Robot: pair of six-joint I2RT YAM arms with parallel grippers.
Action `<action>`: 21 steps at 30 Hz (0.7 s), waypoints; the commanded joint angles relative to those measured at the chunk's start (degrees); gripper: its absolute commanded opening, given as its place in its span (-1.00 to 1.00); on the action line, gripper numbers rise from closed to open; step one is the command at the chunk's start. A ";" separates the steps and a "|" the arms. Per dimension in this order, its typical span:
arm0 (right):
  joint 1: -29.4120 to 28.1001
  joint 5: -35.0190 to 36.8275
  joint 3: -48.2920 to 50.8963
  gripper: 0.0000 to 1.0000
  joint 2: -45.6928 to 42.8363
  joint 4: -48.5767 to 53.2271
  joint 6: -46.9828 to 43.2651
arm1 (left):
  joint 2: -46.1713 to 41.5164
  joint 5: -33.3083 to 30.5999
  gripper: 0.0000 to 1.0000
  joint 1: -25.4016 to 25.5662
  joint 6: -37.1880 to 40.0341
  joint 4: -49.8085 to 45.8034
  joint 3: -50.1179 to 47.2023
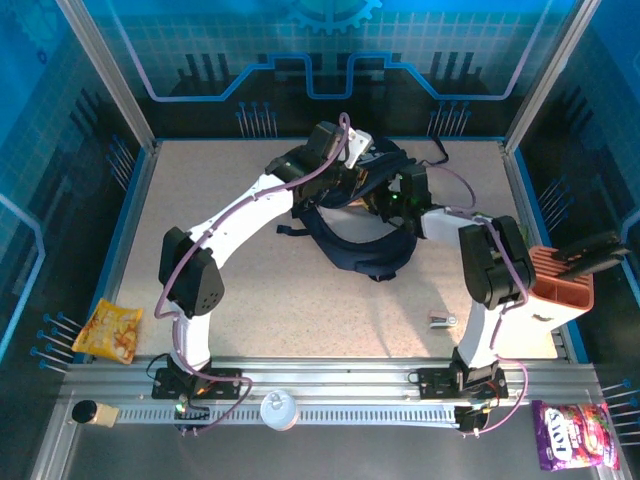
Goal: Pack the student bag
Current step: Place the book in the student bag, then close the student bag at the center of the table.
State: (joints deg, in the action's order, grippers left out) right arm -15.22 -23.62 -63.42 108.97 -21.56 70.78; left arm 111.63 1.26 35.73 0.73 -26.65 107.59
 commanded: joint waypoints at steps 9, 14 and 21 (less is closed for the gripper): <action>-0.20 3.83 0.80 -0.12 1.07 -3.07 2.61 | -4.78 0.30 -1.00 -0.22 -6.04 6.22 1.02; 0.49 3.26 8.07 0.11 -11.81 4.14 -0.81 | -2.78 0.85 -1.00 -0.71 -7.75 5.24 2.33; 2.90 11.02 23.00 0.28 -32.91 20.58 -3.04 | -1.69 4.48 -1.00 -1.34 -8.98 4.06 2.38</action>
State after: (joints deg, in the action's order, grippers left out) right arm -13.89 -17.72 -43.94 81.19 -11.88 70.35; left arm 111.37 2.28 34.74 -6.15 -25.93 107.09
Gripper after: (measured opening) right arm 0.633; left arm 0.064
